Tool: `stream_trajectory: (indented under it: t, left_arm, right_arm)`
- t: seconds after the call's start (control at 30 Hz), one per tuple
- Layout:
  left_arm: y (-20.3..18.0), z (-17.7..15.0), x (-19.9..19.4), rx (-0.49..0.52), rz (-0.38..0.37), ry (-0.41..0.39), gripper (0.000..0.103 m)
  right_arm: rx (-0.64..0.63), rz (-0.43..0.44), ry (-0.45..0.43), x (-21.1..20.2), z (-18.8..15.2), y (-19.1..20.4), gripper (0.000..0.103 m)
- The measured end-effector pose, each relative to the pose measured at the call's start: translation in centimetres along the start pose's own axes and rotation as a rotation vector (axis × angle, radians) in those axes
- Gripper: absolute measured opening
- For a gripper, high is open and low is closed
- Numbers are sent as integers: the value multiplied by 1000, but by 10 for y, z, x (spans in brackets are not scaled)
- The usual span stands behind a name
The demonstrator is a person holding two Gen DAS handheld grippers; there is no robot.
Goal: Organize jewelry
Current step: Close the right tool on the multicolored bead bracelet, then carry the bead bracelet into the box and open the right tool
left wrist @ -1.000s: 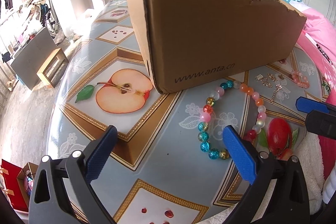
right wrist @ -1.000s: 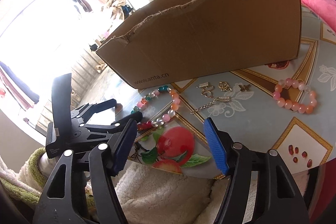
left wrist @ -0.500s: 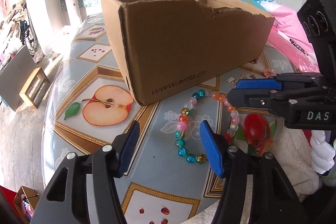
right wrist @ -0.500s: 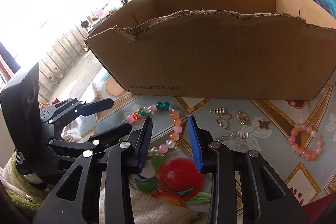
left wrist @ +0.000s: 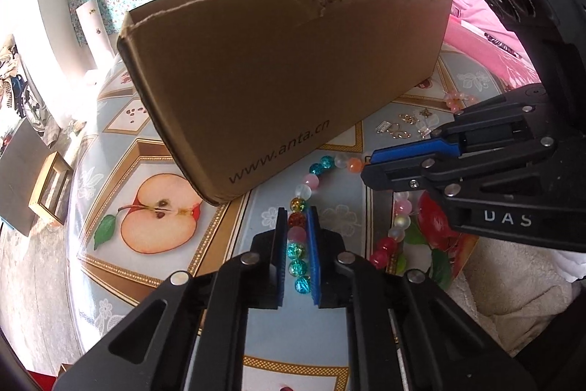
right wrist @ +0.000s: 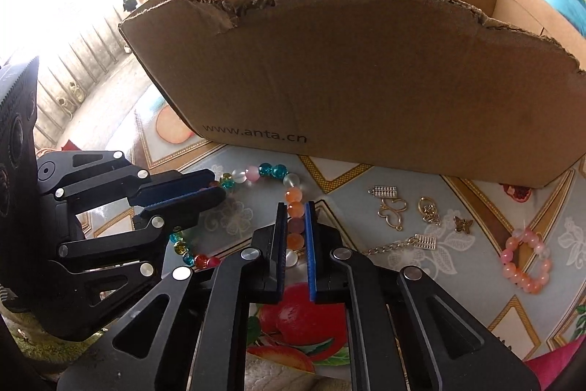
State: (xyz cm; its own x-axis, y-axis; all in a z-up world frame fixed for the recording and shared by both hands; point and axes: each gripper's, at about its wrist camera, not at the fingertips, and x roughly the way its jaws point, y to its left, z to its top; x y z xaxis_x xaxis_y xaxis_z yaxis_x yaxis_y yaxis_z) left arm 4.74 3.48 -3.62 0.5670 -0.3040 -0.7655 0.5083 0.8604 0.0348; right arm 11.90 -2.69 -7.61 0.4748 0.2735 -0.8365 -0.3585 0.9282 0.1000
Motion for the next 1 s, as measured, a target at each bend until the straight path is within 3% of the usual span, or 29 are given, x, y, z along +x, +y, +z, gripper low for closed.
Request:
stream_trajectory:
  t: [0.33,0.57,0.73,0.87,1.0]
  left_arm:
    - [5,10,-63,-85,-32,-143,9]
    - [5,58,-135,-48,-56,-361,9]
    - [19,109,-149,-27,-62,-455,10]
    - [39,145,-124,-29,-48,-405,10]
    - [52,162,-83,-45,-41,-291,10]
  right_arm:
    - [11,66,-130,-61,-4,-1,7]
    - [-61,117,-312,-131,23,1,7]
    - [-98,122,-395,-150,73,-5,7]
    - [-55,159,-317,-124,119,-31,7]
    - [-9,181,-189,-85,145,-47,7]
